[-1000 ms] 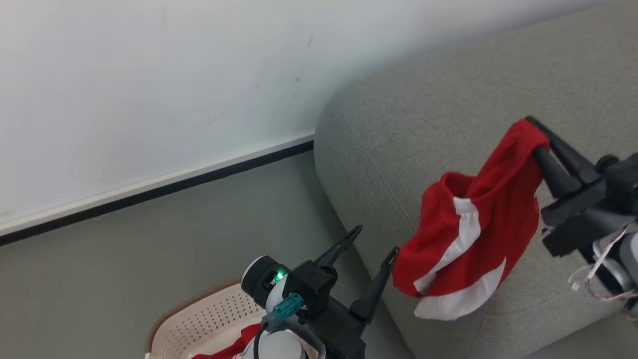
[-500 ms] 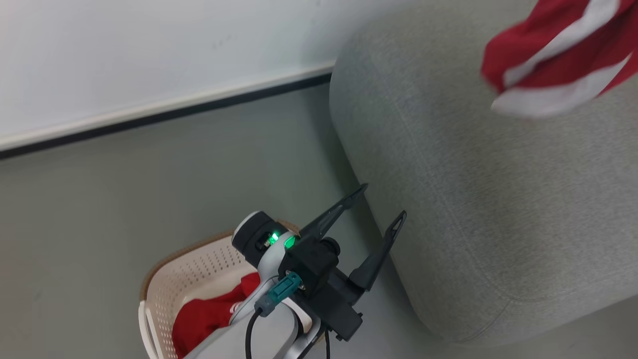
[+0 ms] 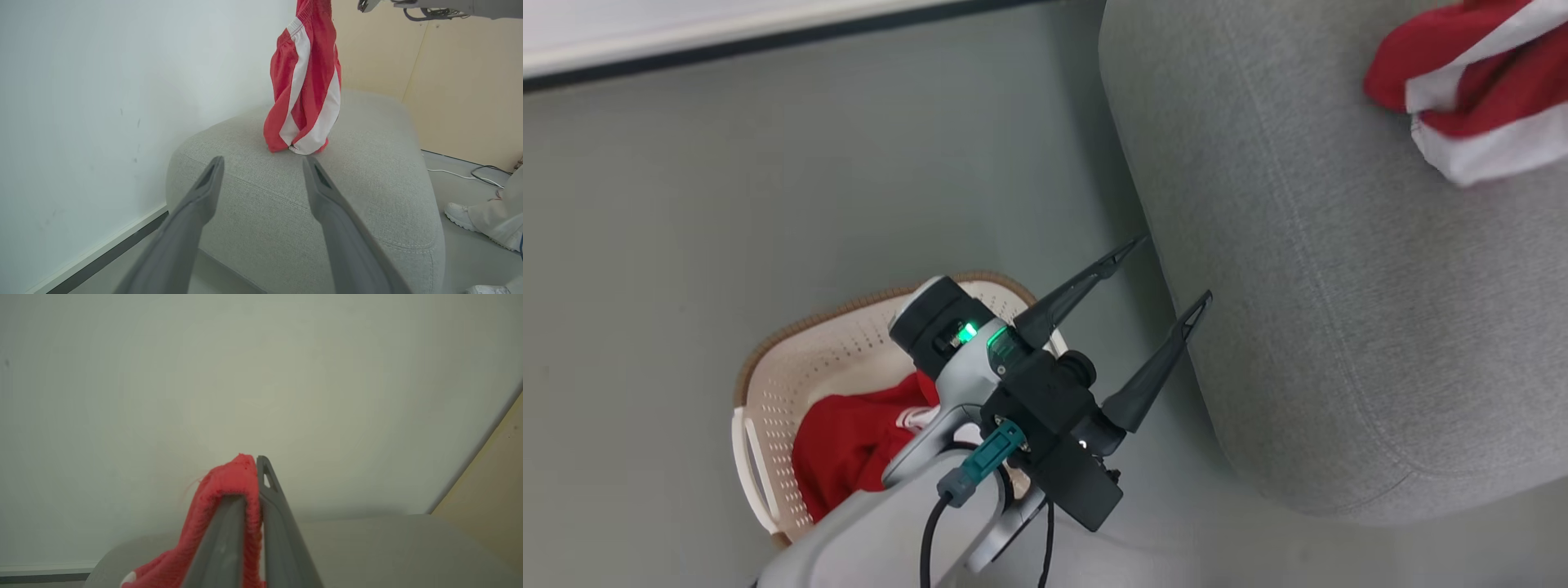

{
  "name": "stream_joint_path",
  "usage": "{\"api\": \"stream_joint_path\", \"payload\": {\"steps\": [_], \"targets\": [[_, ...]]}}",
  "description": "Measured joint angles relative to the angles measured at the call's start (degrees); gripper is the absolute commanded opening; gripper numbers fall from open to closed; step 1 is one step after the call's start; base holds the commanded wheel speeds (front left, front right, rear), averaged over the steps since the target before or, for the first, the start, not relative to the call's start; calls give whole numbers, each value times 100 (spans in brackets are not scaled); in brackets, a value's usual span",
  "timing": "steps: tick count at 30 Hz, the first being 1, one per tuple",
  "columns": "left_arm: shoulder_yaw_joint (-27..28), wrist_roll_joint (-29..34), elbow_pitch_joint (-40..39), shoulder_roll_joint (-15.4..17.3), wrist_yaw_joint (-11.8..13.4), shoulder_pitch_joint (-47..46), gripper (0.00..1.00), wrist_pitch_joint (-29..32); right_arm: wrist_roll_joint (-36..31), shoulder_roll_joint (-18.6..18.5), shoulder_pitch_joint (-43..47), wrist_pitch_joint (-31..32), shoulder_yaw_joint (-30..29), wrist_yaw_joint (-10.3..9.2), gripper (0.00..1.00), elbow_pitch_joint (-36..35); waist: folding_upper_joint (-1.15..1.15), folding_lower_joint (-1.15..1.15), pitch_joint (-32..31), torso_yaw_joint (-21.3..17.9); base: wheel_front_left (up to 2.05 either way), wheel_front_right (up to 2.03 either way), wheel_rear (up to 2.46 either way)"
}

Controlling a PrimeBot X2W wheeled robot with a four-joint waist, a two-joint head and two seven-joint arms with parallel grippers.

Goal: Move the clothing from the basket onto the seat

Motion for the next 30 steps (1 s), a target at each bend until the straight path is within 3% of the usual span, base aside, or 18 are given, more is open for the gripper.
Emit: {"api": "stream_joint_path", "payload": {"steps": [9, 17, 18, 19, 20, 21, 30], "targets": [[-2, 261, -125, 301, 0, -287, 100, 277, 1, 857, 17, -265, 361, 9, 0, 764, 0, 0, 731, -124, 0, 0, 0], [-29, 294, -73, 301, -4, -383, 100, 321, -1, 960, 124, -557, 467, 59, 0, 1516, 0, -1, 1022, -359, 0, 0, 0], [-29, 294, -73, 301, -4, -383, 100, 321, -1, 960, 124, -557, 467, 59, 26, 1516, 0, -1, 1022, -359, 0, 0, 0], [-30, 294, -56, 301, -4, -384, 100, 324, -7, 982, 138, -583, 493, 74, 46, 1583, 0, -1, 1034, -377, 0, 0, 0], [-33, 296, -32, 302, -4, -384, 100, 324, -7, 1020, 156, -614, 514, 76, 78, 1636, 0, 0, 1040, -392, 0, 0, 0], [-38, 296, -7, 303, -4, -384, 100, 324, -8, 1071, 166, -662, 537, 77, 100, 1695, 0, 0, 1035, -402, 0, 0, 0], [-40, 278, 196, 286, -9, -371, 100, 264, -93, 1283, 354, -996, 745, 135, 100, 1987, 0, -2, 819, -437, 0, 0, 0]]}}
